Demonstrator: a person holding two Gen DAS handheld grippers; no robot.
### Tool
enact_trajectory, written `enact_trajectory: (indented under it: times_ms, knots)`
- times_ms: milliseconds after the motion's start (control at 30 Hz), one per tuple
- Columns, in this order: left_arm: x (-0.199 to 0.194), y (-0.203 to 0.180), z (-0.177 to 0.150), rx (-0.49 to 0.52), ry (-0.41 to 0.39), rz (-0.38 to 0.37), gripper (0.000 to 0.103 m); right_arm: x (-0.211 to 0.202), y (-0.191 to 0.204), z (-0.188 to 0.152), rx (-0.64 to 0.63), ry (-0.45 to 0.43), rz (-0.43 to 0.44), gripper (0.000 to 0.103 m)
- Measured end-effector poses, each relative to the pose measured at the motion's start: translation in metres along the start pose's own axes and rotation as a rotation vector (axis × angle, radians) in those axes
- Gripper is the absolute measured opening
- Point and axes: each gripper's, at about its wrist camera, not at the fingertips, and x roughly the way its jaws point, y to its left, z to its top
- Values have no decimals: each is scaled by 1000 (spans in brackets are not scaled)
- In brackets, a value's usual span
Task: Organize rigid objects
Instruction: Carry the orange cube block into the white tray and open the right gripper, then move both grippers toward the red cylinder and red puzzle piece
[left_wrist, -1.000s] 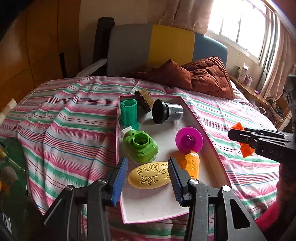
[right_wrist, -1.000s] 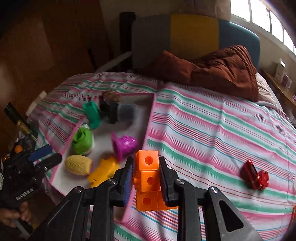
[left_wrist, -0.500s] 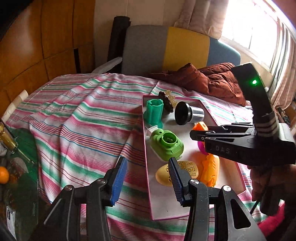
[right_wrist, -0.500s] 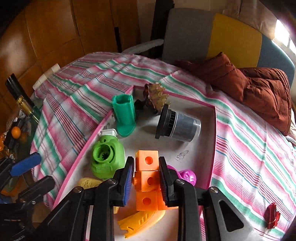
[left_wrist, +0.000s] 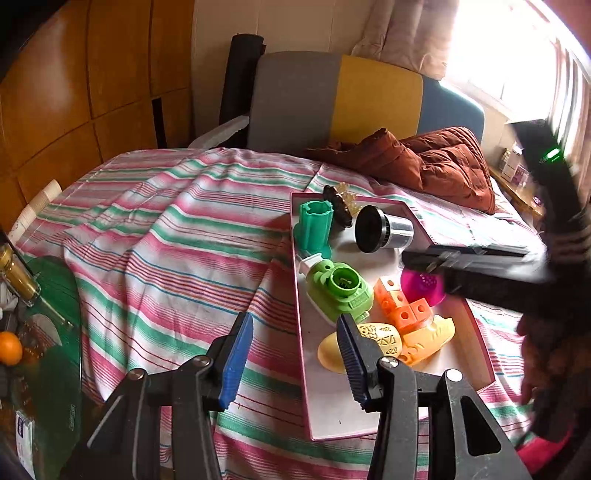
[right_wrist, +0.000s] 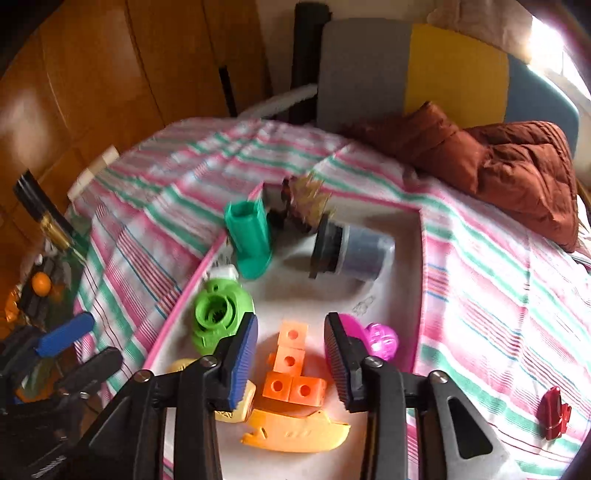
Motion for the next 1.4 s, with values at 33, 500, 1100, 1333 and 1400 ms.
enact_trajectory:
  times_ms: [33,500,1100,1333,1400]
  knots:
    - [-1,-2,0,2,-4,-3,48,-8,-5,-1,14,-19,-2,39]
    - [-8,-49,2,101,-14,-83,50,-84,-125,-40,261,-94,-223,40]
    - [-7,-131,4,273,2,-140,61,-145,-338,-152,1006,-171,-399,41]
    - [-1,-164,4,328,13,-168,63,-137,-324,-142,934,-140,-376,41]
    - [0,-173,3,346,16,-177,63,-136,-321,-139,909,-143,-378,41]
